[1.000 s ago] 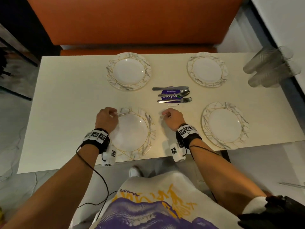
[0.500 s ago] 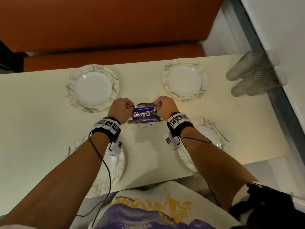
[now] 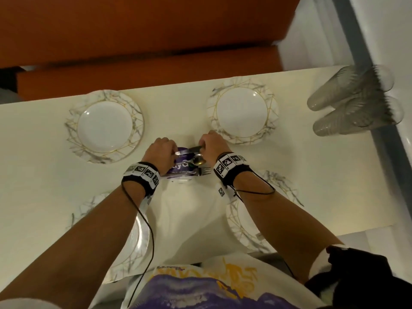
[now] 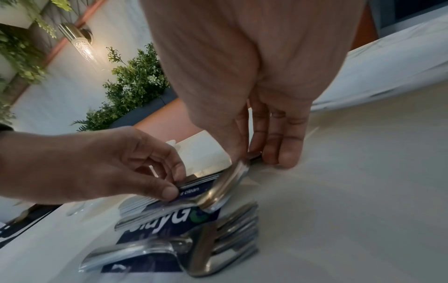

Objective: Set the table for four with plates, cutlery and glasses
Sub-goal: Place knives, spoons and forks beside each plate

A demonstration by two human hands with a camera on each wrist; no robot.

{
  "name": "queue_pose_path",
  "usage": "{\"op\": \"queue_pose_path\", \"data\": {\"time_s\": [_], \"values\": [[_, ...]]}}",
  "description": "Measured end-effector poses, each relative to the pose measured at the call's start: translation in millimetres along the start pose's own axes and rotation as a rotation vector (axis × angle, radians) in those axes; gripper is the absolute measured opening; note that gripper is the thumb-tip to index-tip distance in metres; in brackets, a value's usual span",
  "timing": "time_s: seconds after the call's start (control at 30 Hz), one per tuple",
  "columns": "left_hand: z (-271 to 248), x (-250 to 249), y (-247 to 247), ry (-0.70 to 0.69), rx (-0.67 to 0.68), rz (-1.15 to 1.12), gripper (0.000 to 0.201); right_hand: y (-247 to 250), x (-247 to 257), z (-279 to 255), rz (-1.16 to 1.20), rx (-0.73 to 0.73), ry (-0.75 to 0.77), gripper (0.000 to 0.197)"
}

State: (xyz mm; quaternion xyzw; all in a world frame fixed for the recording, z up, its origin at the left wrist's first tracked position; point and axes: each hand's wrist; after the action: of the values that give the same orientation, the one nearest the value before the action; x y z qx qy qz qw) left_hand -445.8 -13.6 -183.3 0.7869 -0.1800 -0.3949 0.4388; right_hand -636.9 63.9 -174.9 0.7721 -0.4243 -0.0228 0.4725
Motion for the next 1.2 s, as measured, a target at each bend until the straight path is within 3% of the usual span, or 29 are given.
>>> {"op": "queue_pose_path", "data": {"time_s": [0.13, 0.37, 0.57, 0.77, 0.87, 0.97, 1.07, 1.2], "values": [[4, -3, 2, -0.015, 0.086, 0.037, 0.007, 1, 1, 5, 0.015, 0.008, -0.009, 0.018], [0, -10, -2, -0.052, 0.077, 0.097, 0.028, 0, -3, 6, 0.074, 0.006, -0.004, 0.017], [-4, -11, -1, 0.016, 0.017, 0.006, 0.030, 2, 1, 2, 0.080, 0.004, -0.001, 0.037], [-13, 1, 16, 0.129, -0.173, -0.125, 0.010, 9, 14, -10, 0.318, -0.224, 0.005, 0.043], [-25, -3, 31, 0.182, -0.342, -0.206, 0.010, 8, 33, -18, 0.495, -0.150, 0.002, 0.032], [-41, -13, 44, 0.182, -0.417, -0.382, 0.007, 1, 58, -28, 0.575, -0.006, 0.024, 0.027], [-63, -22, 45, 0.175, -0.434, -0.575, 0.014, -11, 78, -40, 0.588, -0.014, 0.100, 0.011], [-103, -13, 31, 0.241, -0.529, -0.824, 0.008, -34, 86, -64, 0.626, 0.009, 0.106, 0.012]]}}
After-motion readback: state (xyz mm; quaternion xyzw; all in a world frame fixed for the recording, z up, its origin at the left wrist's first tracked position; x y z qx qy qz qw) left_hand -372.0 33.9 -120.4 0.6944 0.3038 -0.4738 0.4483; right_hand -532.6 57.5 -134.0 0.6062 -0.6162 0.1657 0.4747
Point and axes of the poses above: each hand's wrist, its own z-axis towards the middle knuckle, its own y-axis out of the back of the hand, x = y × z, and after that the axes turned 15 degrees about -y, right-handed
